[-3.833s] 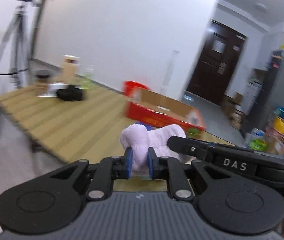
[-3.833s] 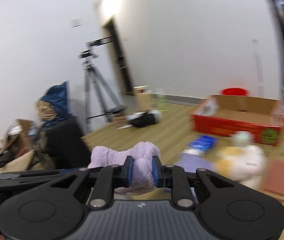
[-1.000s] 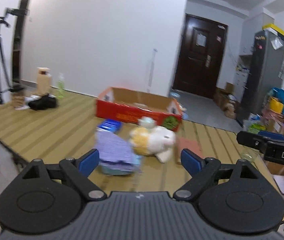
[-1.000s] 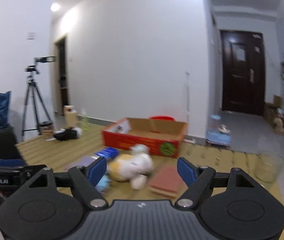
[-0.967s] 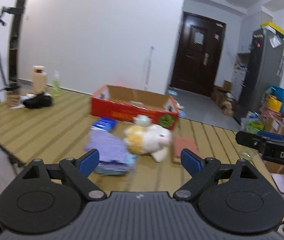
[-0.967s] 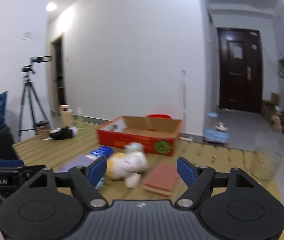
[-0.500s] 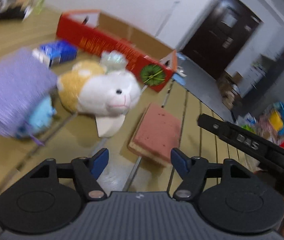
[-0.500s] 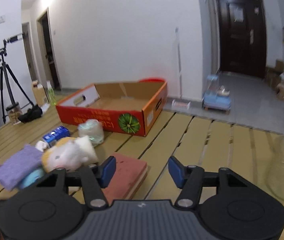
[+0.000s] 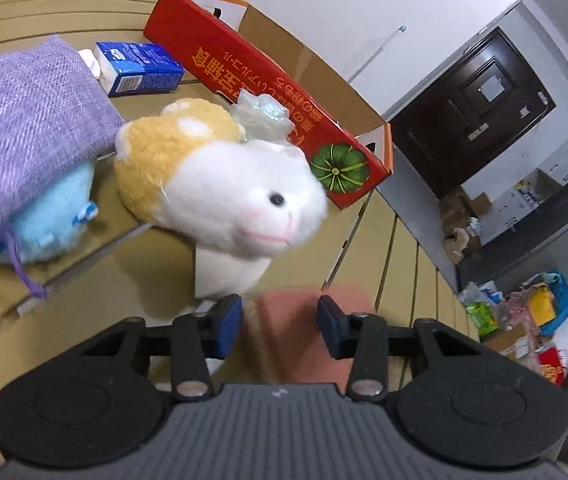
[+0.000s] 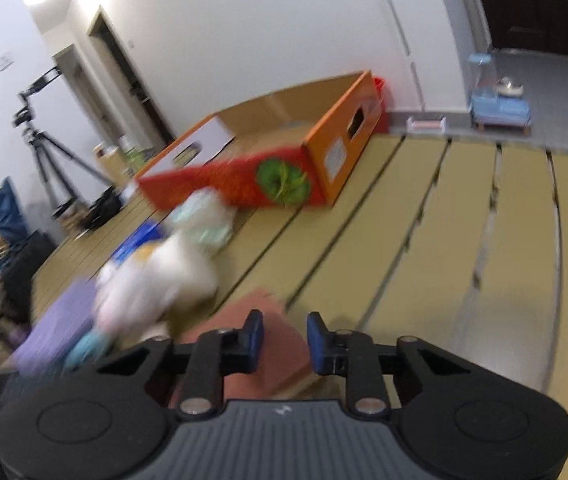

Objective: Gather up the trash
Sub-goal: 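Reach the right tool to the pink sponge and grasp it, then carry the pink sponge to the trash bin and release it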

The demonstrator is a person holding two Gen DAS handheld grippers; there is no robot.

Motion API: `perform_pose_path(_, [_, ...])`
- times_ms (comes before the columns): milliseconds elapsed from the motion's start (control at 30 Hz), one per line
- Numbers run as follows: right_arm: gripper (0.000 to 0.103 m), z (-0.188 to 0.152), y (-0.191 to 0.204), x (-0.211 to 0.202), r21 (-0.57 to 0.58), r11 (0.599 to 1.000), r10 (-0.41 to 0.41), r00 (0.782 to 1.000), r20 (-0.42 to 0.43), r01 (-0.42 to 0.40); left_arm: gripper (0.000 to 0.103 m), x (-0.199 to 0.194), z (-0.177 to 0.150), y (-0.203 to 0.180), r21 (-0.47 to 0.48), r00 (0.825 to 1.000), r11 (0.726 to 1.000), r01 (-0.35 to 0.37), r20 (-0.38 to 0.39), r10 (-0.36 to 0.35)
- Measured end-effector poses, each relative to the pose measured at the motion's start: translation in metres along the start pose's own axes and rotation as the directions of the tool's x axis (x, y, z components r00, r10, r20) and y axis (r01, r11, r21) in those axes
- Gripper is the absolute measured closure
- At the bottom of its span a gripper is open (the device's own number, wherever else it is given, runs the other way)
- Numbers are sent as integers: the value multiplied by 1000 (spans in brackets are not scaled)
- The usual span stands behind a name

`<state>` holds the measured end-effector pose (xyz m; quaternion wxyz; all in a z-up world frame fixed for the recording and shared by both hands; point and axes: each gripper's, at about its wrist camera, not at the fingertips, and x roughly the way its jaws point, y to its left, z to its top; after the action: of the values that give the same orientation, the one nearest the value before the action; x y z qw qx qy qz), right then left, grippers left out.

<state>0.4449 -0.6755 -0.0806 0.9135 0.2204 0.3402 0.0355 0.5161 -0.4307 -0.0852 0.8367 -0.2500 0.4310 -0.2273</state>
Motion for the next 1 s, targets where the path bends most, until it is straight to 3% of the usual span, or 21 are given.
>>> perform_pose_path(133, [79, -26, 10, -27, -12, 1000, 18, 999, 37, -18, 55, 0, 2, -1, 44, 998, 998, 53, -38, -52])
perform_pose_path(233, [76, -27, 7, -23, 25, 1000, -10, 999, 49, 9, 44, -5, 1, -2, 59, 997, 996, 68, -52, -65])
perform_pose_path(300, [76, -28, 5, -19, 50, 999, 2, 999, 51, -5, 44, -10, -2, 0, 75, 995, 994, 76, -68, -70])
perform_pose_path(367, [76, -30, 2, -18, 72, 997, 19, 998, 57, -23, 46, -16, -8, -2, 108, 992, 990, 92, -94, -82])
perform_pose_path(500, [76, -35, 0, -22, 100, 995, 20, 998, 61, -26, 70, -17, -16, -10, 155, 993, 985, 75, -102, -59])
perform_pose_path(733, [81, -41, 9, -48, 128, 992, -10, 996, 91, -2, 72, -39, -16, -18, 192, 993, 976, 100, -74, -88])
perform_pose_path(867, [82, -36, 39, -75, 107, 994, -5, 989, 145, -11, 72, -86, -5, -21, 230, 993, 966, 114, -16, -113])
perform_pose_path(1000, [83, -32, 97, -93, 37, 998, 39, 981, 191, -47, 73, -153, 13, 1, 257, 989, 961, 103, 75, -126])
